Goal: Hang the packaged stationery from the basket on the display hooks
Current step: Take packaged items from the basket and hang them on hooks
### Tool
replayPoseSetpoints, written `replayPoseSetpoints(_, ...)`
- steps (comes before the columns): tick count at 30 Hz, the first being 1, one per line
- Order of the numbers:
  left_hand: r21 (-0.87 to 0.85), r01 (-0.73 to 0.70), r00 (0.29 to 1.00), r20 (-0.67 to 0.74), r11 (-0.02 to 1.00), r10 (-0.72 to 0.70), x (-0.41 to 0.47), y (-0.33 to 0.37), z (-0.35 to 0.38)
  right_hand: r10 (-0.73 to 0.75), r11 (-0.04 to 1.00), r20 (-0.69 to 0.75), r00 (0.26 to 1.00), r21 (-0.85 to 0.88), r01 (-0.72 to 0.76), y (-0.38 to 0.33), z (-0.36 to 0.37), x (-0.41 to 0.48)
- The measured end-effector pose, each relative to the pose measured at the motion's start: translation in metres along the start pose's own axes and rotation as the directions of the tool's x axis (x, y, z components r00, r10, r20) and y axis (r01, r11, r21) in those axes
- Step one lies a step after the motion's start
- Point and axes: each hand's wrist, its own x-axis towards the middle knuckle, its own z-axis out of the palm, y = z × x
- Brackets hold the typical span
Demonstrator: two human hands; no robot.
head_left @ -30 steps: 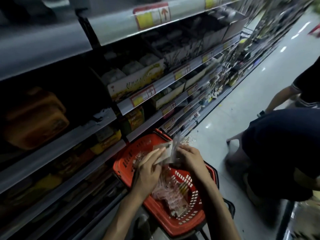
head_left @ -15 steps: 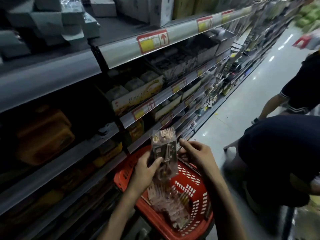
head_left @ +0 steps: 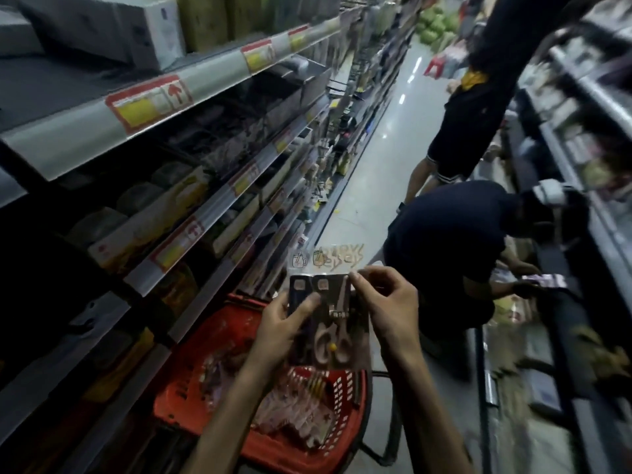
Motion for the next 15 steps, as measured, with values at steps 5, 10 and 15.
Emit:
replayPoseSetpoints(5, 0.07, -0.055, 0.998, 0.017, 0.996, 0.054, -0.003, 0.017, 0.042, 0.002, 0.981, -0.109, 0.994, 0.195, 0.019, -0.022, -0.055, -0.018)
replayPoseSetpoints(10, 0.037, -0.041, 0.999, 0.035, 0.998, 0.04, -0.034, 0.034, 0.095, 0.02, 0.935, -0.208, 0.978, 0.351, 0.055, -0.038, -0.122, -0.049)
replayPoseSetpoints(15, 0.139, -0.05, 0.987, 0.159, 0.989, 0.027, -0.093, 0.027, 0.16, 0.069, 0.93, -0.393, 0.917, 0.358, 0.083, -0.021, -0.196, -0.102)
